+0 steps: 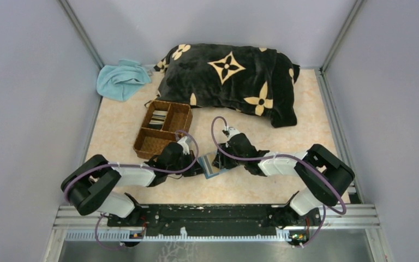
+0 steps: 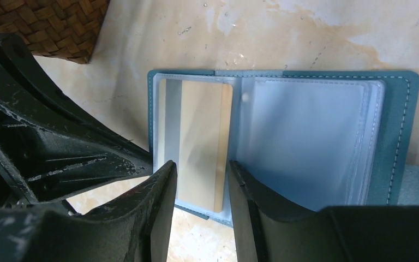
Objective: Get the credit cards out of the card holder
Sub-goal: Remove the credit card from the card holder.
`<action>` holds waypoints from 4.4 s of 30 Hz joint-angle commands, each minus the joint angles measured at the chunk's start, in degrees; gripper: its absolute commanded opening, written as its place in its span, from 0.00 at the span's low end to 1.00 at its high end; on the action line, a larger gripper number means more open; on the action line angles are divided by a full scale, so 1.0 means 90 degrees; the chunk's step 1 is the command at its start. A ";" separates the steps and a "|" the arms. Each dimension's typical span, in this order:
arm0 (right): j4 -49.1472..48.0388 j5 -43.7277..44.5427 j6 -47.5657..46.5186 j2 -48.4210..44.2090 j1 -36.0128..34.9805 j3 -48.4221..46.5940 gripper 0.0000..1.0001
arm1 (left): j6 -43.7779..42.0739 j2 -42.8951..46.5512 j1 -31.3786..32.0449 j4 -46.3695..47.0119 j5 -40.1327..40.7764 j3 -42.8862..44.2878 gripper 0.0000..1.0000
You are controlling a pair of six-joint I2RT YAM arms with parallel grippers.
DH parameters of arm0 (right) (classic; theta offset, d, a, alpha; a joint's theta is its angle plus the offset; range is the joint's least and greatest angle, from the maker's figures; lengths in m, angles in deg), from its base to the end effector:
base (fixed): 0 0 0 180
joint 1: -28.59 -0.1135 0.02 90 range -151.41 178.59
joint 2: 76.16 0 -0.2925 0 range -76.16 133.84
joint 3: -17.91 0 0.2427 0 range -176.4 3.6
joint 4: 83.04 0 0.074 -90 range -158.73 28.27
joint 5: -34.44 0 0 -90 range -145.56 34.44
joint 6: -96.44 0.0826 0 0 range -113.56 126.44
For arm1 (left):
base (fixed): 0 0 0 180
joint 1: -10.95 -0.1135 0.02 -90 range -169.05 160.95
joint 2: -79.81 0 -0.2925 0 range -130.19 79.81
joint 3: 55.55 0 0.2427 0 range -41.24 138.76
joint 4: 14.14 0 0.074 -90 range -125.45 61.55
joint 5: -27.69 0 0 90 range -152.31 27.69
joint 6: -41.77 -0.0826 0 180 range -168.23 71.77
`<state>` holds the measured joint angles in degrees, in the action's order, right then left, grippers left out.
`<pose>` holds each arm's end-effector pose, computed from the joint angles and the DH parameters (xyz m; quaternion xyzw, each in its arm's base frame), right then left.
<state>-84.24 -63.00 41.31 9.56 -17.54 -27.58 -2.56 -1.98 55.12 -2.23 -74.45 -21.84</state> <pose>0.2034 0.2270 0.1503 -0.1162 0.8937 0.3234 0.2885 0.1782 -0.1973 0.1311 0.0363 0.8872 -0.3846 0.2522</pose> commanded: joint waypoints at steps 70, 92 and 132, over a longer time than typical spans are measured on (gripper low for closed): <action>-0.0621 -0.0632 -0.0144 -0.0334 0.0516 0.0434 0.34 | -0.0255 -0.0419 0.0074 0.0305 -0.0414 0.0399 0.00; -0.1572 -0.1392 0.0202 -0.0271 0.0631 0.0842 0.38 | -0.0189 -0.0572 0.0074 0.0261 -0.0398 0.0241 0.00; -0.1300 -0.1586 0.0124 -0.0427 0.0430 0.0794 0.41 | -0.0161 -0.0618 0.0073 0.0310 -0.0477 0.0206 0.00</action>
<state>-94.29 -71.68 40.22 8.42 -12.30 -21.13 -3.48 -6.23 55.53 0.41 -78.43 -19.63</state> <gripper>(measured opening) 0.408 0.004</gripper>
